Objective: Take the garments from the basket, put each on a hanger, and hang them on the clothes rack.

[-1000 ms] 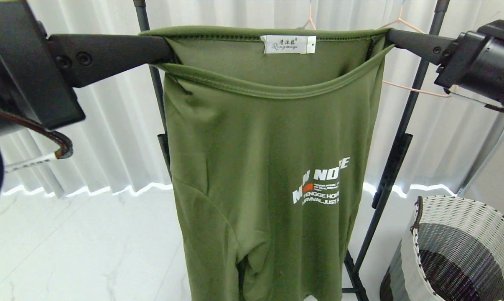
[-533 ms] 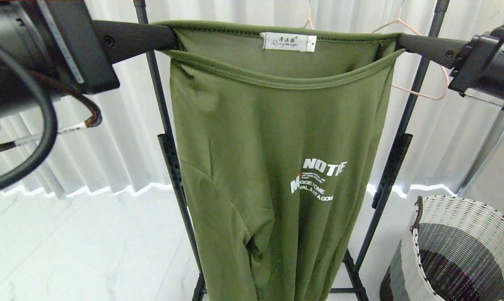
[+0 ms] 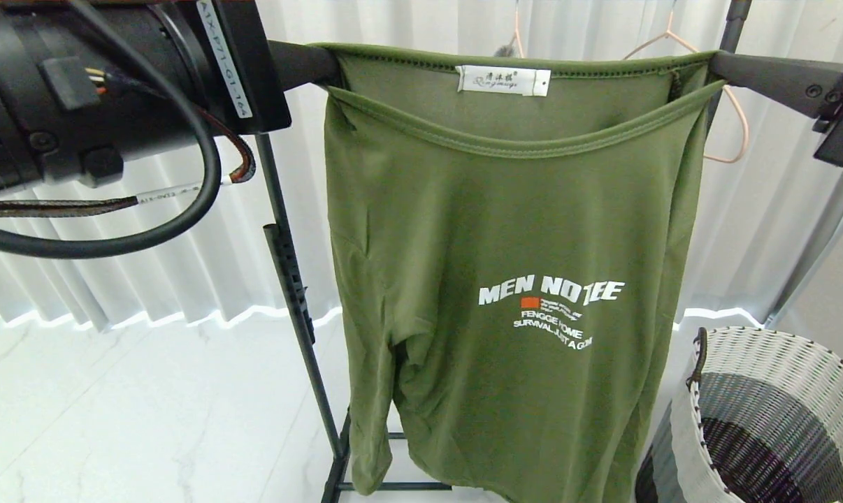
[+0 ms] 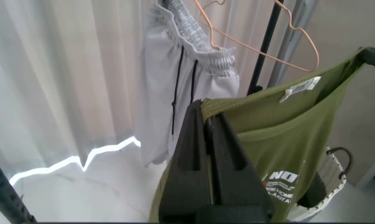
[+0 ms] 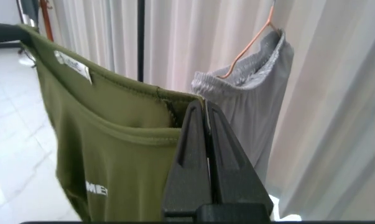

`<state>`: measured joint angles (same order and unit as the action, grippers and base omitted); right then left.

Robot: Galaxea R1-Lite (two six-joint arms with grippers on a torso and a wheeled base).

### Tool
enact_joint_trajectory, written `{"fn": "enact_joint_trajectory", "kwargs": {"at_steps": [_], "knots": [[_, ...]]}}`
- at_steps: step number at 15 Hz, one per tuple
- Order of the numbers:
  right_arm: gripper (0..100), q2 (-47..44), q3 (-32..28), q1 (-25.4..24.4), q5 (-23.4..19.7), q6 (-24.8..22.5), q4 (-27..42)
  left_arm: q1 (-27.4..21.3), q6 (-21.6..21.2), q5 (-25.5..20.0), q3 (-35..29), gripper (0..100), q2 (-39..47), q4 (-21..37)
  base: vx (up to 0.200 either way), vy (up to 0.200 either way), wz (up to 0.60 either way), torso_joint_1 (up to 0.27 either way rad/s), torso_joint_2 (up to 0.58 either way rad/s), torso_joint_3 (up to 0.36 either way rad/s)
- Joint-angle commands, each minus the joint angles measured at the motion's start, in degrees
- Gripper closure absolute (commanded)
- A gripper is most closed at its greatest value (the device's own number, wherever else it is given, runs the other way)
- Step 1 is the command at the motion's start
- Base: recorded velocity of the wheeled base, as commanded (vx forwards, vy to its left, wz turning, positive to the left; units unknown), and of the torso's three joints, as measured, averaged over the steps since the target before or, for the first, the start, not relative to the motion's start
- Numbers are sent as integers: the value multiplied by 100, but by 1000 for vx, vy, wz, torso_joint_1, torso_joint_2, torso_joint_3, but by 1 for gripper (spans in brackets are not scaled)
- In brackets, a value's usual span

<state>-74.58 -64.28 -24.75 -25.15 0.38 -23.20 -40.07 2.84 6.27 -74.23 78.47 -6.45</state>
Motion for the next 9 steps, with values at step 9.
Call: {"fn": "enact_joint_trajectory", "kwargs": {"at_steps": [9], "knots": [[100, 67, 109, 5, 1, -11, 167, -18, 6, 6, 146, 100, -16, -6, 0, 0, 0, 0, 0, 0]]}}
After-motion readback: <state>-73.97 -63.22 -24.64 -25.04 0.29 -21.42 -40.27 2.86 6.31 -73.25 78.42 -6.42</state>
